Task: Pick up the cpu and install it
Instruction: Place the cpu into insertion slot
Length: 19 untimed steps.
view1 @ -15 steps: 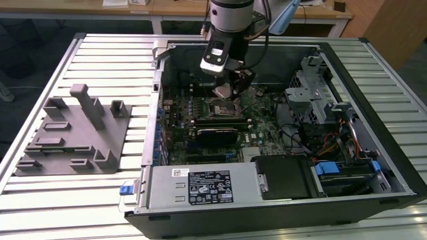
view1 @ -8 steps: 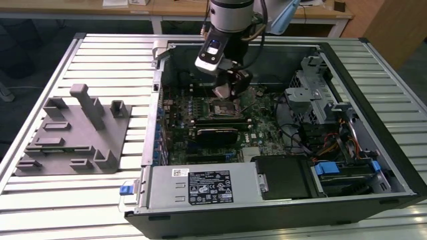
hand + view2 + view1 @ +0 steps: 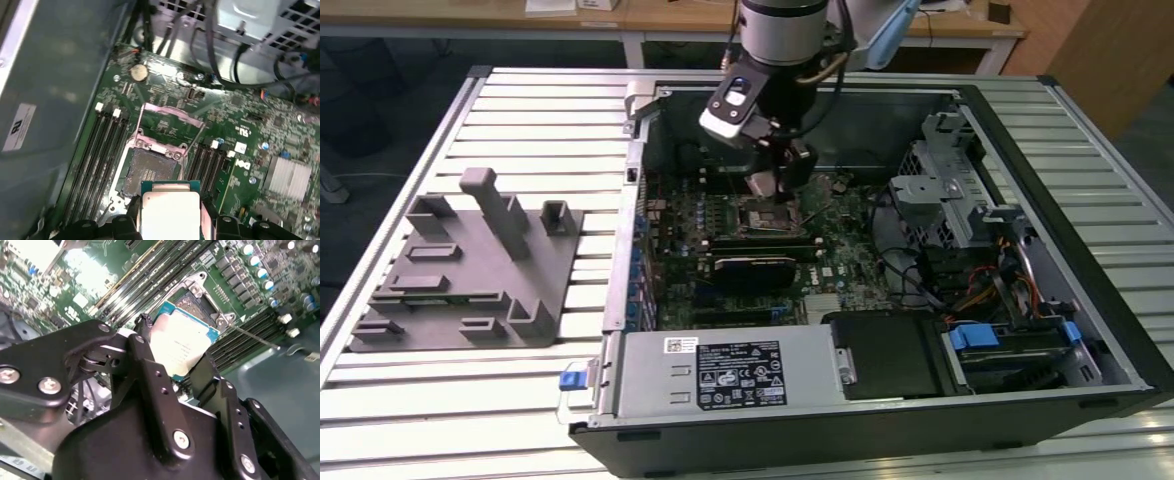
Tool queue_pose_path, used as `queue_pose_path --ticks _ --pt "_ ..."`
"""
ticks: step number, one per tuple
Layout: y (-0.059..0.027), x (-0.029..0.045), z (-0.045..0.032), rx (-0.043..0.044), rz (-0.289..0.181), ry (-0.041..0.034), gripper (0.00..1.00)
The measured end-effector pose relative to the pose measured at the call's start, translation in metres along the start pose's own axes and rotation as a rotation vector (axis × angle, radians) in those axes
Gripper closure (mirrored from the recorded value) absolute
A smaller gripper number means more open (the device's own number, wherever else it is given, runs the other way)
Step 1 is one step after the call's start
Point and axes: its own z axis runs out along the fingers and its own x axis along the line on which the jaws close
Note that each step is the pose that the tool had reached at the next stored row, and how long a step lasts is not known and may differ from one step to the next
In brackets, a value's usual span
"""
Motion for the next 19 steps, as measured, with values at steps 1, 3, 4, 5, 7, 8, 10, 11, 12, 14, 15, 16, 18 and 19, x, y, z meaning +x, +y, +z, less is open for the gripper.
queue_pose_path --ticks 1,3,4,5,7,8,10,11,12,14,15,16,18,19 --pt "0.0000 0.0000 0.0001 0.0008 0.018 -0.0008 0.45" --pt "0.0000 0.0000 0.0003 0.0022 0.053 -0.0024 0.45" --pt "0.0000 0.0000 0.0004 0.0030 0.072 -0.0032 0.45" --pt "0.0000 0.0000 0.0006 0.0038 0.090 -0.0040 0.45" --pt "0.0000 0.0000 0.0008 0.0053 0.127 -0.0057 0.45" --pt "0.0000 0.0000 0.0010 0.0060 0.145 -0.0064 0.45" --pt "-0.0001 0.0001 0.0015 0.0075 0.181 -0.0080 0.45" --pt "-0.0001 0.0001 0.0019 0.0081 0.197 -0.0086 0.45" --pt "-0.0001 0.0001 0.0025 0.0085 0.206 -0.0091 0.45" --pt "-0.0001 0.0004 0.0043 0.0090 0.214 -0.0096 0.45" --pt "-0.0002 0.0006 0.0054 0.0091 0.216 -0.0097 0.45" --pt "-0.0001 0.0010 0.0064 0.0092 0.217 -0.0097 0.45" --pt "0.0000 0.0018 0.0087 0.0092 0.218 -0.0097 0.45" --pt "0.0001 0.0021 0.0100 0.0092 0.218 -0.0097 0.45"
